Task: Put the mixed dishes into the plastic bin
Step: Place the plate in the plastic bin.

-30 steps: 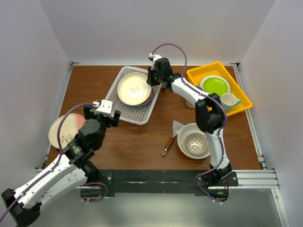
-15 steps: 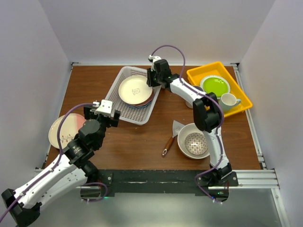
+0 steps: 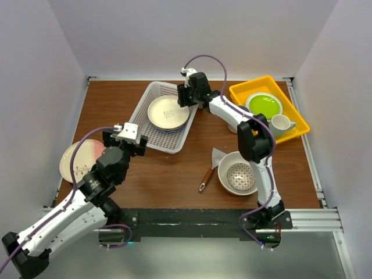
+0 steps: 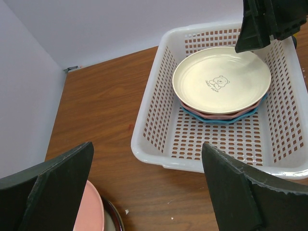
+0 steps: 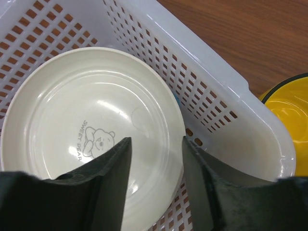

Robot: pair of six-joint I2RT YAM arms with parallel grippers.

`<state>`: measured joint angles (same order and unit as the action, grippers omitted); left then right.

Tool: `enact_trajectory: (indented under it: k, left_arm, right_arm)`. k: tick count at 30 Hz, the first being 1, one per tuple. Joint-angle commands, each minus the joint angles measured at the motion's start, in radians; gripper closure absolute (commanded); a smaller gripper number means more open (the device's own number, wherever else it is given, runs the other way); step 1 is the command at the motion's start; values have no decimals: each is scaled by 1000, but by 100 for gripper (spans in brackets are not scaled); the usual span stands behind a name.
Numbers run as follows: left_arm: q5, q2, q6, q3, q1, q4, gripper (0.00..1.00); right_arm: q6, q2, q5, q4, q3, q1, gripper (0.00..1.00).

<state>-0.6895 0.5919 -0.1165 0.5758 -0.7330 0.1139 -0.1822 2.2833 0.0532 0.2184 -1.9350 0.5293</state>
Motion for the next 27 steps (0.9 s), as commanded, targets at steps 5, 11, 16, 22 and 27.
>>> enact_trajectory:
  k: [5, 11, 16, 22, 27]
  left_arm:
    - [-28, -15, 15, -7, 18, -57, 0]
    - [-12, -12, 38, -4, 38, -51, 0]
    - [8, 8, 63, 10, 64, -30, 0]
    - [41, 29, 90, 24, 113, -14, 0]
    - [99, 52, 109, 41, 176, -2, 0]
  right_arm:
    - [237, -194, 245, 21, 39, 1, 28]
    - [371, -321, 465, 96, 117, 0, 24]
    - [406, -452, 566, 78, 228, 0, 17]
    - [452, -620, 588, 62, 379, -3, 8]
    - [474, -719, 609, 58, 459, -15, 3]
